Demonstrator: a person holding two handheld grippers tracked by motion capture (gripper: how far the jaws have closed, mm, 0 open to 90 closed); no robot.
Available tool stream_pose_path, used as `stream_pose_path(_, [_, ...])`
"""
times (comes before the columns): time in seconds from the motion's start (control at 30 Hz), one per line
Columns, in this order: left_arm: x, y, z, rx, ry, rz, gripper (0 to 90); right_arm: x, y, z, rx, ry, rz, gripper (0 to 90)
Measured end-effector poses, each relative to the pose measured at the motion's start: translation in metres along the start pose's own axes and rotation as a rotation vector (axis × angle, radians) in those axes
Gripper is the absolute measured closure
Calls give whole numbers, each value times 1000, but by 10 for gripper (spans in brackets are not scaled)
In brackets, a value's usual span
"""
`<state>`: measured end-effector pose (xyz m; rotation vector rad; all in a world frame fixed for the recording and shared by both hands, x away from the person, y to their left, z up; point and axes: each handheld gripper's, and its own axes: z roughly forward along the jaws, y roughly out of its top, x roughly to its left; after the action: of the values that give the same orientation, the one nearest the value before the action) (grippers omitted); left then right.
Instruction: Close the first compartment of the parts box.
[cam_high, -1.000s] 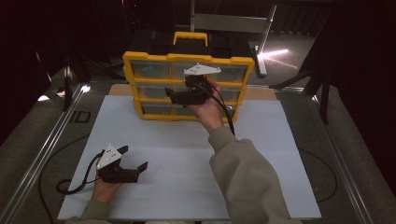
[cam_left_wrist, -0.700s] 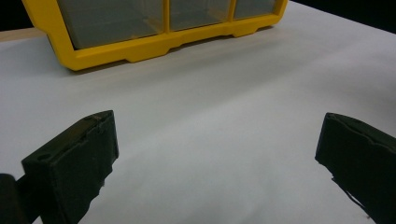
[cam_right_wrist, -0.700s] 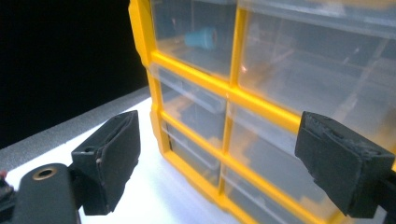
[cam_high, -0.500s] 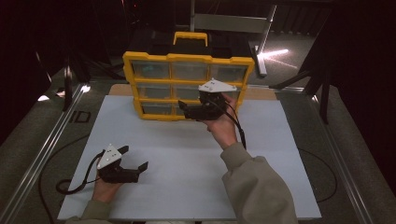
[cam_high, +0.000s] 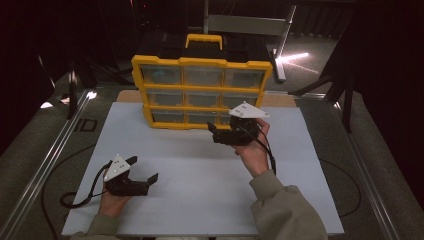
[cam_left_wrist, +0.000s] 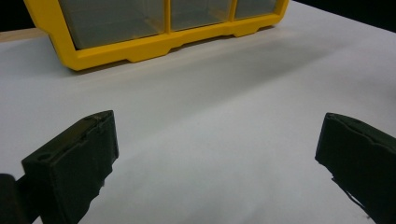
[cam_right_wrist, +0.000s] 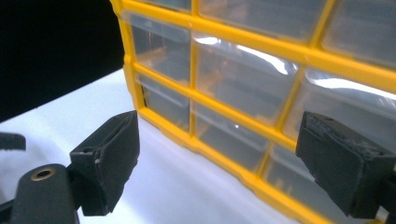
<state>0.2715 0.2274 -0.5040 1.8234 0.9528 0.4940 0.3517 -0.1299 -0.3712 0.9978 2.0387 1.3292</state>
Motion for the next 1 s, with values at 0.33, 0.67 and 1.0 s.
stream_pose_path(0.33, [0,0,-2,2,9,6,1,-12,-36,-38,1,-21,-29,131])
stream_pose_path(0.67, [0,4,-18,-34,22,-3,1,-23,-74,-72,-19,-74,-2,137])
stream_pose_path(1.0, [-2,4,-33,-42,56,12,1,-27,-109,-94,-41,-48,49,131])
